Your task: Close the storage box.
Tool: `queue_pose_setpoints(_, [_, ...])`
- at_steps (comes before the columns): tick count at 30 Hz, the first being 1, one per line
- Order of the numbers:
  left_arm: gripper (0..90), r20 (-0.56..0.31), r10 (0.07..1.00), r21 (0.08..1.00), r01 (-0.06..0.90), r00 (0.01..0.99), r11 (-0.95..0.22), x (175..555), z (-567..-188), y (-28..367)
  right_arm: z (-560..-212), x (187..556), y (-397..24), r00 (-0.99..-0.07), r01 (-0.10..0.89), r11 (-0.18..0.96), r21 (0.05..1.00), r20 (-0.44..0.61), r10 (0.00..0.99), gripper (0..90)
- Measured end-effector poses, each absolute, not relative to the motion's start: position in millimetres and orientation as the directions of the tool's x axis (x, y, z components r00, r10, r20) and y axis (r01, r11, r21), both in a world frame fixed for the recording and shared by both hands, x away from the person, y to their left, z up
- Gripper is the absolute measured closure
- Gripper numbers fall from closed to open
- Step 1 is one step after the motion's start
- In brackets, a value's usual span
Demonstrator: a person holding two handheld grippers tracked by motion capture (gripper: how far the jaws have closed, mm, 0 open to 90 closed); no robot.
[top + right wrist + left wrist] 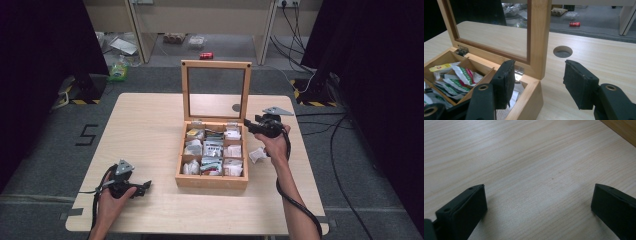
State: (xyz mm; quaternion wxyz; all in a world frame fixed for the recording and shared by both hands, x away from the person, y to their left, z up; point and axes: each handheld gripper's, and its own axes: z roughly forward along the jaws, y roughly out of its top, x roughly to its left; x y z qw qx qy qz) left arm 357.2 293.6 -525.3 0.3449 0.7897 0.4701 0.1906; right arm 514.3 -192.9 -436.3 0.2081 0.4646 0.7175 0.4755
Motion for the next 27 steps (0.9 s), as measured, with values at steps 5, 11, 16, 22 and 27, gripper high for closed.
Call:
queue_pose_setpoints(5, [0.0,-0.023,0.874,0.724,0.611,0.485,-0.32,357,-525,294,-440,521,-191,-0.476,0.481,0.101,0.871,0.163,0.865,44.1])
queue_pose_setpoints(11, [0.0,-0.023,0.874,0.724,0.611,0.485,-0.32,357,-525,294,-443,530,-186,-0.474,0.486,0.086,0.87,0.18,0.862,44.7])
queue_pose_setpoints(16, [0.0,-0.023,0.874,0.724,0.611,0.485,-0.32,357,-525,294,-443,538,-179,-0.479,0.482,0.096,0.871,0.17,0.861,45.2])
queue_pose_setpoints(22, [0.0,-0.023,0.874,0.724,0.611,0.485,-0.32,357,-525,294,-444,544,-171,-0.492,0.479,0.11,0.871,0.162,0.855,46.1])
queue_pose_setpoints(27, [0.0,-0.023,0.874,0.724,0.611,0.485,-0.32,357,-525,294,-445,547,-167,-0.504,0.476,0.113,0.872,0.165,0.848,46.5])
